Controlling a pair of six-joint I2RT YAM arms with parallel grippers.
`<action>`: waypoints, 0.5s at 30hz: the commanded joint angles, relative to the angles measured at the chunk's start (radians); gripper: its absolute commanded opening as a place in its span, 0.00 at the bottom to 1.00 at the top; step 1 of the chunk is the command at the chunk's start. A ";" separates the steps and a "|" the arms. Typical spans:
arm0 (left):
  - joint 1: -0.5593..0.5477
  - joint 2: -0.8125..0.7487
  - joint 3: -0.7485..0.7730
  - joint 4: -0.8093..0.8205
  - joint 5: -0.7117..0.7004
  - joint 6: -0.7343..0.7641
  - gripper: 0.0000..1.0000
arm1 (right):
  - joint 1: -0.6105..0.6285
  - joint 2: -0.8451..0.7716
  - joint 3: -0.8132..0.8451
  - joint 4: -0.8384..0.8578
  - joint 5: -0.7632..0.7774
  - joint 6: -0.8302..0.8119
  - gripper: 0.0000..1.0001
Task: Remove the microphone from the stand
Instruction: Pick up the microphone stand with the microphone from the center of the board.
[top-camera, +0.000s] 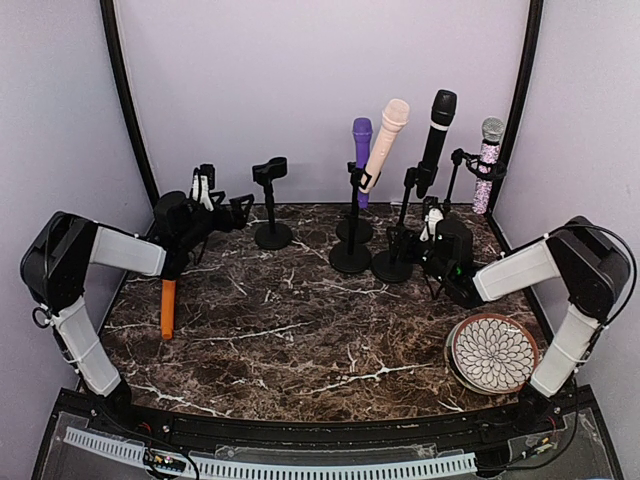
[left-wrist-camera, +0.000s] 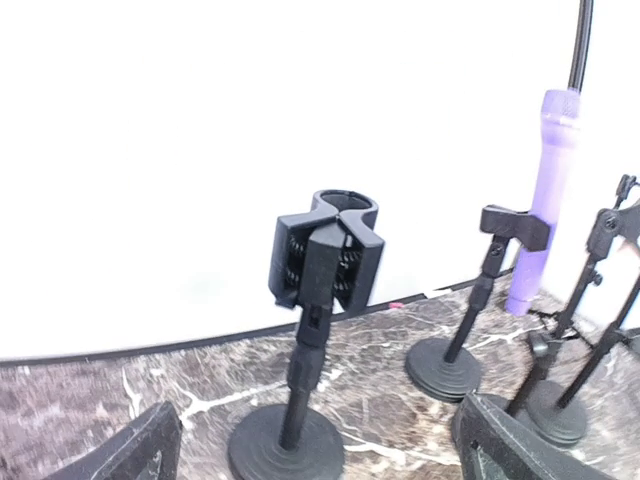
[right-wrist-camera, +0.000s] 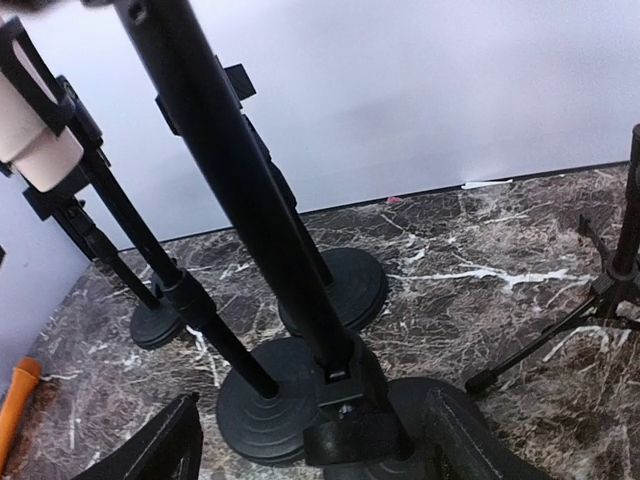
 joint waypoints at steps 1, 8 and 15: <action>-0.015 -0.088 -0.082 0.016 -0.005 -0.111 0.99 | -0.008 0.068 0.050 0.077 0.060 -0.046 0.71; -0.021 -0.204 -0.145 -0.076 0.007 -0.094 0.99 | -0.012 0.142 0.080 0.130 0.067 -0.098 0.53; -0.021 -0.264 -0.171 -0.133 0.006 -0.058 0.99 | -0.015 0.175 0.099 0.152 0.057 -0.137 0.33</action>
